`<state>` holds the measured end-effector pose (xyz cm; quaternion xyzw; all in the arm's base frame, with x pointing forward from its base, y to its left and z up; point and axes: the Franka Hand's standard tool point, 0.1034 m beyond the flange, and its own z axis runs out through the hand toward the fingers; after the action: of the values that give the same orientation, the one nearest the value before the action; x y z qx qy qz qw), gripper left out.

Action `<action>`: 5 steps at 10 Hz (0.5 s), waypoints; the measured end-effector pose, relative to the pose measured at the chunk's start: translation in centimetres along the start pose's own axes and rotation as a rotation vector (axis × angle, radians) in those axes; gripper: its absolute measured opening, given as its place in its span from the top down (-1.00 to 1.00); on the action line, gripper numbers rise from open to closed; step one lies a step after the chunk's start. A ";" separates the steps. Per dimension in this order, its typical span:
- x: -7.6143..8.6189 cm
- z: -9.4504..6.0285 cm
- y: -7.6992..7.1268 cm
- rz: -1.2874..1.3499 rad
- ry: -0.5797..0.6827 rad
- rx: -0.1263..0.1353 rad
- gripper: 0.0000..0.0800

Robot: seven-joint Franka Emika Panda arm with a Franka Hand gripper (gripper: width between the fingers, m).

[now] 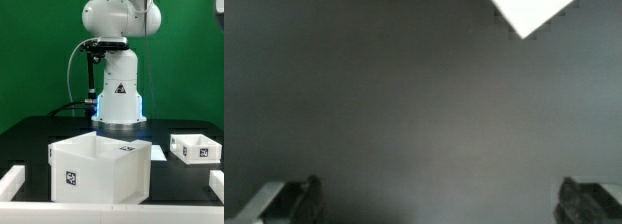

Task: Assemble drawer

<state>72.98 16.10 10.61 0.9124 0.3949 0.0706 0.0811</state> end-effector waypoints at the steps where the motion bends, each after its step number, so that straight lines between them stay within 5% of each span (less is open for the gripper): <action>1: 0.0 0.0 0.0 0.000 0.000 0.000 -0.62; 5: -0.1 0.1 0.0 0.000 -0.002 0.001 -0.62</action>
Offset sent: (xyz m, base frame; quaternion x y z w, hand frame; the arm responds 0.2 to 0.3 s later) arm 0.0000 0.0000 0.0000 0.0000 0.0000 0.0000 1.0000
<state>72.95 16.05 10.47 0.9126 0.3947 0.0697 0.0810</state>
